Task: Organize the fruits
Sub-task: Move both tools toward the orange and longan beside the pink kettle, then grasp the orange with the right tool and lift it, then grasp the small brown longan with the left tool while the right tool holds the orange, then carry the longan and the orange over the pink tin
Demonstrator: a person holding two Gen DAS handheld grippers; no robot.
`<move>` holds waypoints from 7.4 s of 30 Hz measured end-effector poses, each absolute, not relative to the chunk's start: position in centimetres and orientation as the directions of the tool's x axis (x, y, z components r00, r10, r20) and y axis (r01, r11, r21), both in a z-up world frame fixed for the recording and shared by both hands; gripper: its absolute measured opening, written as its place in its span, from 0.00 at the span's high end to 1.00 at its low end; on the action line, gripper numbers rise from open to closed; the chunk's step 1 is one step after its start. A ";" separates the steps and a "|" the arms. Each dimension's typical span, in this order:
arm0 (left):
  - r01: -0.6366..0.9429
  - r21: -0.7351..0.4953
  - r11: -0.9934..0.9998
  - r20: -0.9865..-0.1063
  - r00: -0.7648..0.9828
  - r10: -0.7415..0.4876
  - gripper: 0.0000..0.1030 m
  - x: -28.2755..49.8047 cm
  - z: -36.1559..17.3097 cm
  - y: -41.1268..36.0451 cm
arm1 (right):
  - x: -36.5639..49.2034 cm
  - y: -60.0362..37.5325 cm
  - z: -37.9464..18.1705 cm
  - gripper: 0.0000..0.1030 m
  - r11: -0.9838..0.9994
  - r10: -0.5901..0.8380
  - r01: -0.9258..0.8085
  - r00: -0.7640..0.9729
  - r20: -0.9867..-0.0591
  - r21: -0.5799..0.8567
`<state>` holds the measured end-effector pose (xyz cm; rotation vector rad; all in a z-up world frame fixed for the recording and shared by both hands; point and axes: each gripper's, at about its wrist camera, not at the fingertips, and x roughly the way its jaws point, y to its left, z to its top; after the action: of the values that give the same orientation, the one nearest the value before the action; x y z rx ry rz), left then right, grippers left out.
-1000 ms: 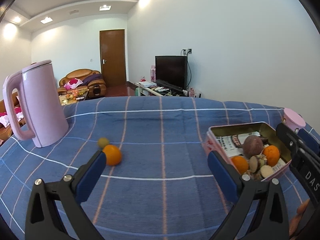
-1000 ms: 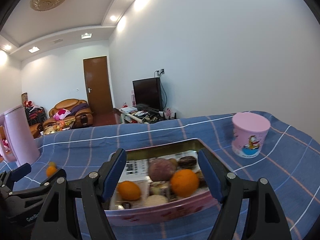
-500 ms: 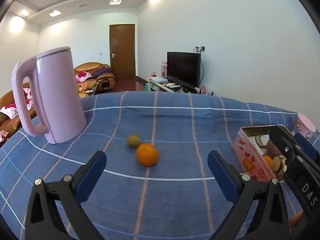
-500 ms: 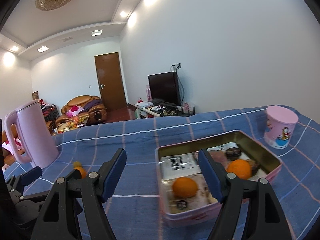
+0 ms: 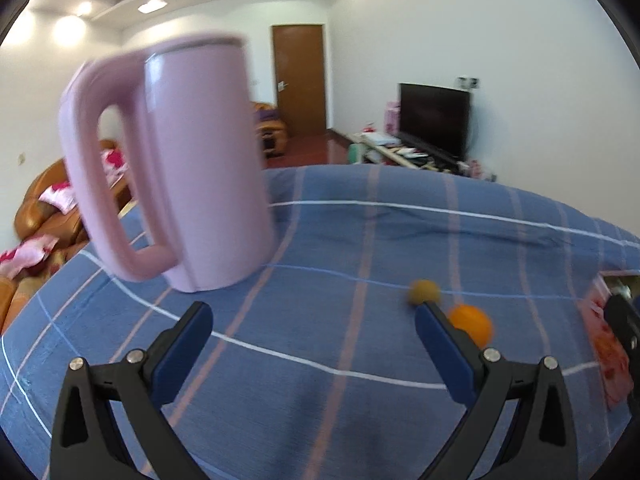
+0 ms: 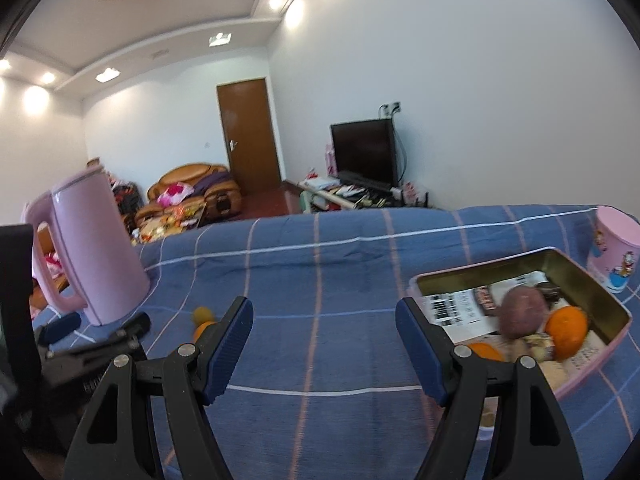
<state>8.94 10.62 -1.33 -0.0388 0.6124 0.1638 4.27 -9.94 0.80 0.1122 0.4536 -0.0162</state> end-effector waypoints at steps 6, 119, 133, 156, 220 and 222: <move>-0.272 0.000 0.962 -0.633 0.745 0.211 0.00 10.2 -2.1 13.6 | 8.0 -7.0 -0.7 0.27 0.989 0.135 -0.079 0.816 -0.563 0.123; -0.049 -0.061 0.997 -0.455 0.891 0.016 0.72 5.7 -0.2 6.7 | 5.1 -7.0 0.8 0.64 0.999 -0.049 0.053 0.890 -0.454 -0.005; -0.069 -0.068 0.995 -0.432 0.901 0.032 0.72 3.2 0.1 5.8 | 2.6 -8.4 1.1 0.64 0.998 -0.059 0.054 0.897 -0.437 -0.024; 0.035 -0.036 0.999 -0.436 0.899 -0.047 0.72 1.3 0.2 0.0 | 0.1 -12.5 1.4 0.64 0.996 -0.076 0.055 0.909 -0.411 -0.063; 0.329 -0.098 0.939 -0.506 0.796 -0.332 0.72 4.7 0.2 -18.8 | 0.3 -32.3 1.6 0.64 0.963 -0.261 0.265 0.857 -0.444 -0.054; 0.315 -0.123 0.941 -0.525 0.784 -0.331 0.72 5.6 0.0 -18.5 | 0.9 -32.1 1.5 0.64 0.967 -0.245 0.249 0.859 -0.450 -0.051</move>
<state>5.59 -18.54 0.01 -0.0293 0.5713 -0.3486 0.87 -32.11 1.53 0.0095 0.4714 -0.2590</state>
